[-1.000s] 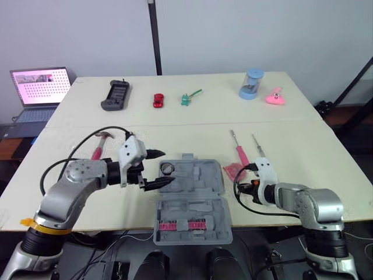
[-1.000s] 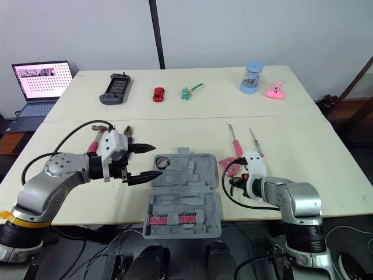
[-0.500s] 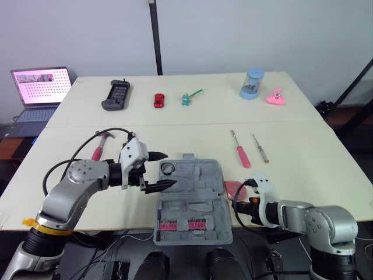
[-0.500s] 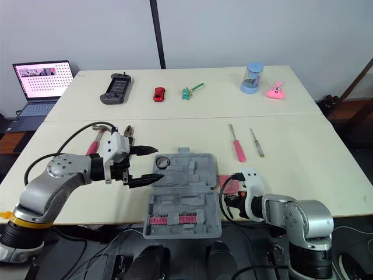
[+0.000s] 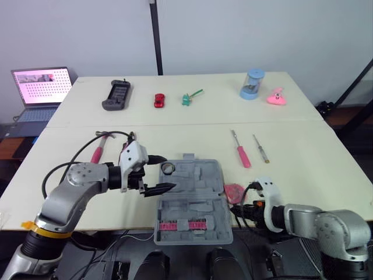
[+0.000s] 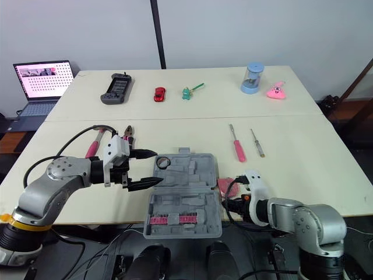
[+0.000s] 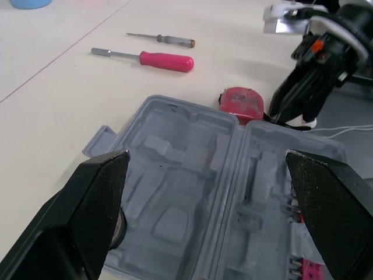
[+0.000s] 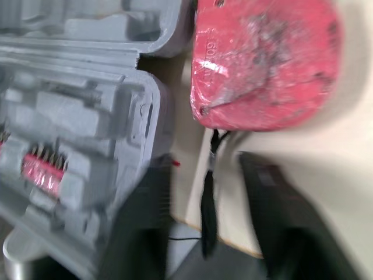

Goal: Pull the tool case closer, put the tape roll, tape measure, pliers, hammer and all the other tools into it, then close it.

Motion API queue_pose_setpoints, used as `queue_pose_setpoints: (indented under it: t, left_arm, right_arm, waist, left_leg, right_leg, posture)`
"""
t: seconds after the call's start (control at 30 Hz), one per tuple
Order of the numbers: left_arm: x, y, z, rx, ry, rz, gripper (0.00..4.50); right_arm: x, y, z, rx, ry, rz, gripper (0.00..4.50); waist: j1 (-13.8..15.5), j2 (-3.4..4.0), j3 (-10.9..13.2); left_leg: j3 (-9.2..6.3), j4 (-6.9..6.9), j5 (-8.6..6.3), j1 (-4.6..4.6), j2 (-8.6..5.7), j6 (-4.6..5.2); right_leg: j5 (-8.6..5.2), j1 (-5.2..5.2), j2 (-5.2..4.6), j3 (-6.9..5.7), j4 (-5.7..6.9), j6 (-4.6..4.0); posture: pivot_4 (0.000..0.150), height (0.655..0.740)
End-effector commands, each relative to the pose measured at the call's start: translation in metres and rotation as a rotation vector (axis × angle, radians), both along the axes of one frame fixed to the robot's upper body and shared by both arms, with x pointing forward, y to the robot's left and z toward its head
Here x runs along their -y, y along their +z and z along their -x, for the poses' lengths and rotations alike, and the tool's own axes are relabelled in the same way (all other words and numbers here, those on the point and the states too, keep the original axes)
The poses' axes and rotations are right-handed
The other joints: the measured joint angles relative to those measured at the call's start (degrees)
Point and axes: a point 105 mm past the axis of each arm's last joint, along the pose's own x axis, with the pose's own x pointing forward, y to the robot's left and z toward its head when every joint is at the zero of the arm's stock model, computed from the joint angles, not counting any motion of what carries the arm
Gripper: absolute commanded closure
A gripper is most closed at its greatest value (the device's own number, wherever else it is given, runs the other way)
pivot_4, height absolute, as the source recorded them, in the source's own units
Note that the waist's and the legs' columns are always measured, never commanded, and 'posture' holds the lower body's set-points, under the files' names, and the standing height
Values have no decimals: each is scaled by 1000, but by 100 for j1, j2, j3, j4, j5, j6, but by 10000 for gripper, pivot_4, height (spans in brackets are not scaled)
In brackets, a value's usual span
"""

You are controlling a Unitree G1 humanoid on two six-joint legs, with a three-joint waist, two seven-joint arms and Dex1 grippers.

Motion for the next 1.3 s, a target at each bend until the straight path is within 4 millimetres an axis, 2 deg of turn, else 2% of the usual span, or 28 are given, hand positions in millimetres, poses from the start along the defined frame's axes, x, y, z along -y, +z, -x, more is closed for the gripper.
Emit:
queue_pose_setpoints:
  t: [0.03,0.07,0.1,0.23,0.3,0.37,0.47,0.67,0.83,1.2,1.3]
  left_arm:
    - [-2,10,4,45,-11,0,0]
    - [-2,10,4,44,-9,1,0]
    - [-3,8,6,43,-13,-7,0]
    - [-4,6,9,44,-19,-19,0]
    - [-5,6,9,48,-14,-21,0]
    - [-8,6,8,51,8,-23,0]
    - [-13,5,9,50,34,-27,0]
    - [-17,3,14,44,62,-32,0]
    - [-19,3,15,47,81,-34,0]
    - [-23,2,18,36,101,-44,0]
    - [-22,2,18,32,98,-44,0]
  right_arm:
    - [4,27,1,70,92,-4,5503]
    - [5,33,0,92,121,4,1429]
    - [7,41,-5,158,179,61,379]
    - [2,56,-14,368,477,212,379]
    - [-3,63,-25,575,623,300,379]
    - [4,51,-30,618,784,422,379]
    - [9,36,-30,578,959,420,379]
    - [14,16,-54,629,1099,493,379]
    - [11,4,-62,637,1164,457,379]
    - [6,-5,-72,610,1194,390,379]
    - [6,-10,-71,584,1176,353,9067]
  waist:
    - [6,0,0]
    - [9,-1,0]
    - [7,-1,1]
    - [-3,2,3]
    - [0,-9,3]
    - [-3,-8,3]
    - [1,-9,5]
    - [-27,-7,7]
    - [-1,-7,7]
    - [45,-5,7]
    - [76,-4,7]
  left_leg:
    - [0,0,0,0,0,0]
    - [0,0,0,0,0,0]
    - [1,0,0,0,1,1]
    - [11,-1,-3,1,2,5]
    - [15,-1,-3,1,3,5]
    - [15,0,-3,3,5,5]
    - [19,1,-3,4,4,5]
    - [9,1,-2,6,8,4]
    - [8,1,-1,6,6,2]
    - [1,2,1,6,5,-2]
    - [2,2,1,6,5,-2]
  right_leg:
    - [0,1,1,-2,-1,0]
    - [0,1,1,-2,-1,0]
    - [0,2,1,-3,-1,0]
    - [-1,6,2,-7,-8,1]
    - [-1,10,2,-11,-11,1]
    - [-1,14,2,-12,-12,2]
    - [0,15,-3,-10,-14,3]
    - [0,14,-3,-9,-13,1]
    - [0,14,-4,-8,-13,1]
    - [0,13,-5,-6,-12,0]
    - [1,13,-5,-6,-12,0]
  posture:
    - [1500,6741]
    - [1500,6741]
    - [1500,6741]
    - [1500,6741]
    - [1500,6741]
    - [1500,6741]
    - [1500,6741]
    - [1500,6741]
    - [1500,6741]
    - [1500,6741]
    - [1500,6741]
